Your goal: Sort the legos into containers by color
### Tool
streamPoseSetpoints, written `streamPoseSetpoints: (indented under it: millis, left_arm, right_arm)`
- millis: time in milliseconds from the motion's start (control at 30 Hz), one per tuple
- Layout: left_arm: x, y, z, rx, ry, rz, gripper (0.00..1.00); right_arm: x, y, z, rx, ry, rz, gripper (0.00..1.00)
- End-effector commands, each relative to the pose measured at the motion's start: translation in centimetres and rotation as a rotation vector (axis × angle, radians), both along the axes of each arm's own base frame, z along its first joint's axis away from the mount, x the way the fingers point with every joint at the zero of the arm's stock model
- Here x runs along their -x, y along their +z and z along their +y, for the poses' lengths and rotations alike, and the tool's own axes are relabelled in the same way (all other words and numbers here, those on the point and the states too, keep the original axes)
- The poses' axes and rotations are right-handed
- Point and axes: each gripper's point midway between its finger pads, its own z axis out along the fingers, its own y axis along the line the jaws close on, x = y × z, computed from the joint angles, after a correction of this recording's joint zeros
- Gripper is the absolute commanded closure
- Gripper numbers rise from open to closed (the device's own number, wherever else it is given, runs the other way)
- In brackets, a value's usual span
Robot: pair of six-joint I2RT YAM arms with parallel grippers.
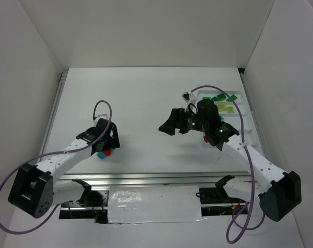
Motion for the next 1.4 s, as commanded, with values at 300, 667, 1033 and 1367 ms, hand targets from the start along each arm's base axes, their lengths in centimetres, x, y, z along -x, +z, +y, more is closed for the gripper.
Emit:
streamPoseSetpoints:
  millis: [300,667,1033,1367]
  left_arm:
    - [0.6,-3.2,-2.3,0.119,0.036,0.123,0.01]
    - [0.0,-4.0,-4.7,0.087,0.057,0.149,0.0]
    - [-2.7,-1.6,-12.6,0.203,-0.026,0.073,0.0]
    - [-5.4,5.1,-15.0,0.139,0.021,-0.023,0.01]
  right_arm:
    - [0.5,1.5,0.4,-0.042,0.036,-0.073,0.0]
    - [0.4,1.3,0.4,-0.041,0.03,-0.064,0.0]
    - [-0.5,0.7,-0.2,-0.002,-0.026,-0.059,0.0]
    - [-0.3,1.5,-2.1,-0.012,-0.123,-0.114,0.0]
